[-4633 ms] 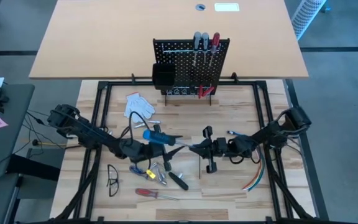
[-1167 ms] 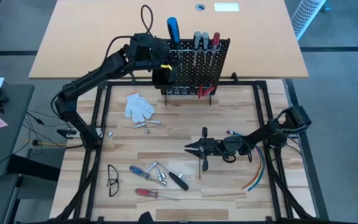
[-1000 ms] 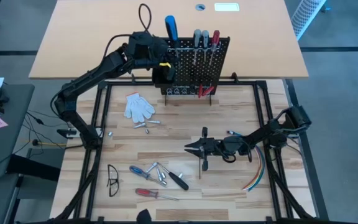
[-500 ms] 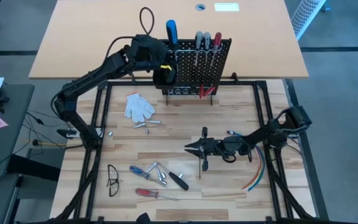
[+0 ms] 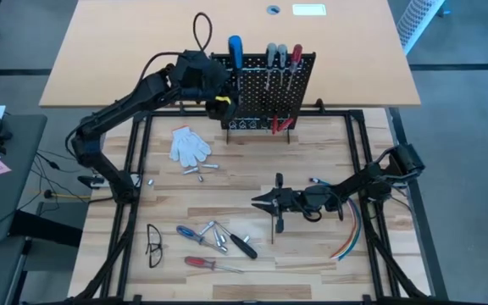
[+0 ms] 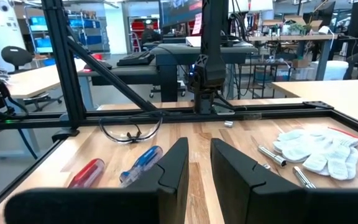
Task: Hang tools onto peg board
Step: Hang the blue screwdriver on the pegboard bin
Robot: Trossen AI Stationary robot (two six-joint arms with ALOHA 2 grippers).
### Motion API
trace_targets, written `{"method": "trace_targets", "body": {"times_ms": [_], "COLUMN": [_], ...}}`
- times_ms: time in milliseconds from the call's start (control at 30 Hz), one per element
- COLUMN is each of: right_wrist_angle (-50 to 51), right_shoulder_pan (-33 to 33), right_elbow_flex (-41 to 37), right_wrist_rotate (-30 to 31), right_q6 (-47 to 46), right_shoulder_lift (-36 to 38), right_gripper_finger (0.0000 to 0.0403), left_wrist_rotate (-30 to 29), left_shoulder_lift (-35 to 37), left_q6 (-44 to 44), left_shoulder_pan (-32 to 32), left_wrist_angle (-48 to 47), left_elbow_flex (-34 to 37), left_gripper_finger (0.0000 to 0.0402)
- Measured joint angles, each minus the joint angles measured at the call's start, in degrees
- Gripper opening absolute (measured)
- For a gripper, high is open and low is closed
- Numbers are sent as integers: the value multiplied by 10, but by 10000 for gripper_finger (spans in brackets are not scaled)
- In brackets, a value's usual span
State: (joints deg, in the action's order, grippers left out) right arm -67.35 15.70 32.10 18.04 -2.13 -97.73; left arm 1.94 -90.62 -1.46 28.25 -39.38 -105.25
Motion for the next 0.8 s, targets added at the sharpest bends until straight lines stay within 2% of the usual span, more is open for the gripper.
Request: {"method": "trace_targets", "body": {"times_ms": [233,633,800], "right_wrist_angle": [2,2,2], "right_shoulder_pan": [0,0,0], "right_elbow_flex": [0,0,0], "right_wrist_rotate": [0,0,0], "right_q6": [0,0,0], "right_shoulder_lift": [0,0,0], "right_gripper_finger": [76,76,76], "left_wrist_rotate": [-8,-6,1], "left_shoulder_lift": [27,26,32], "left_q6": [-3,-16,-19], "left_shoulder_pan": [-4,-13,10], "left_wrist_angle": [2,-2,-14], "left_elbow_flex": [0,0,0], "left_gripper_finger": [2,2,2]}}
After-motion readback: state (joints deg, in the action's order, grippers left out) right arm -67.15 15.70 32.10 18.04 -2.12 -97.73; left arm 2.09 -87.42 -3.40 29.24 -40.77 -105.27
